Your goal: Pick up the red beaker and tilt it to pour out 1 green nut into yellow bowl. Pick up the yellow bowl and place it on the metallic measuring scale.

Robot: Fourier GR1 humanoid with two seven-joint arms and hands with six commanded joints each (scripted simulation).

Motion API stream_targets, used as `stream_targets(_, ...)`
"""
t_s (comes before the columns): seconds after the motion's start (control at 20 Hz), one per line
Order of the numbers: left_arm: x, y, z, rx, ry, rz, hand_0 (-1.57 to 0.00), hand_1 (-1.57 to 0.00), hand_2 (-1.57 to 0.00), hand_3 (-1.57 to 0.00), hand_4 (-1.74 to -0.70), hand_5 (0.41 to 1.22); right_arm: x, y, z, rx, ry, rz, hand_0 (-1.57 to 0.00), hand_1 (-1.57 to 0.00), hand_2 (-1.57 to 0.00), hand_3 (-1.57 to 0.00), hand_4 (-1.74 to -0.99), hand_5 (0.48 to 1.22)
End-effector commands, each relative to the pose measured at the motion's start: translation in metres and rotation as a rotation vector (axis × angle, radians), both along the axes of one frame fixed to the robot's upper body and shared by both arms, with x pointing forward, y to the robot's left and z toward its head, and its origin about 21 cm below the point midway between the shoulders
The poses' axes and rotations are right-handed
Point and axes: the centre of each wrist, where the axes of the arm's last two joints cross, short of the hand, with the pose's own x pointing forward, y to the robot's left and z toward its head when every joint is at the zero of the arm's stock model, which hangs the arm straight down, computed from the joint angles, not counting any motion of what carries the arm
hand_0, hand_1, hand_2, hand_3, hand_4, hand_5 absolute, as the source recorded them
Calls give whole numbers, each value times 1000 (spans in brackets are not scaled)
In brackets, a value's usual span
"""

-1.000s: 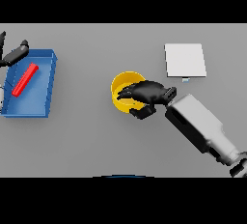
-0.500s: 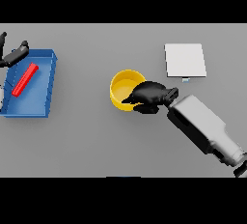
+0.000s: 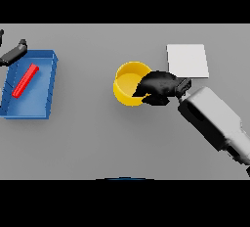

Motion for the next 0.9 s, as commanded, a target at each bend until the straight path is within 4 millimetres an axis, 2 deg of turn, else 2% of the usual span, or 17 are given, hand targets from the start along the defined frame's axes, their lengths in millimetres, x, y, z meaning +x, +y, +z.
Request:
stream_targets(0.0,-2,1,1,-8,-10,-3,1,1,1,1,-793,737,2,-2,2,-12,-5,-17,-1553,-1549,-1549,-1302,-1721,1218)
stream_targets(0.1,-1,-1,-1,-15,-14,-8,1,1,1,1,-798,737,7,-6,9,-24,-15,-36,-1560,-1546,-1556,-1361,-1724,1218)
stream_targets(0.3,1,3,1,4,-13,-3,1,1,1,1,-795,747,22,-19,25,-21,-47,-81,-1566,-1561,-1565,-1269,-1723,1219)
stream_targets(0.35,0,1,2,-1,-15,-7,1,1,1,1,-794,748,22,-23,27,-27,-68,-96,-1471,-1535,-1566,-1279,-1723,1220)
stream_targets(0.65,1,5,2,-11,-15,5,1,1,1,1,-803,755,42,-54,40,-51,-130,-205,-1544,-1561,-1570,-1417,-1726,1221)
stream_targets(0.7,0,8,5,-7,-19,8,1,1,1,1,-803,757,46,-54,38,-53,-135,-238,-1550,-1563,-1570,-1407,-1725,1221)
stream_targets(0.85,1,5,7,-5,-6,8,1,1,1,1,-801,754,56,-77,40,-75,-149,-282,-1560,-1567,-1570,-1311,-1724,1221)
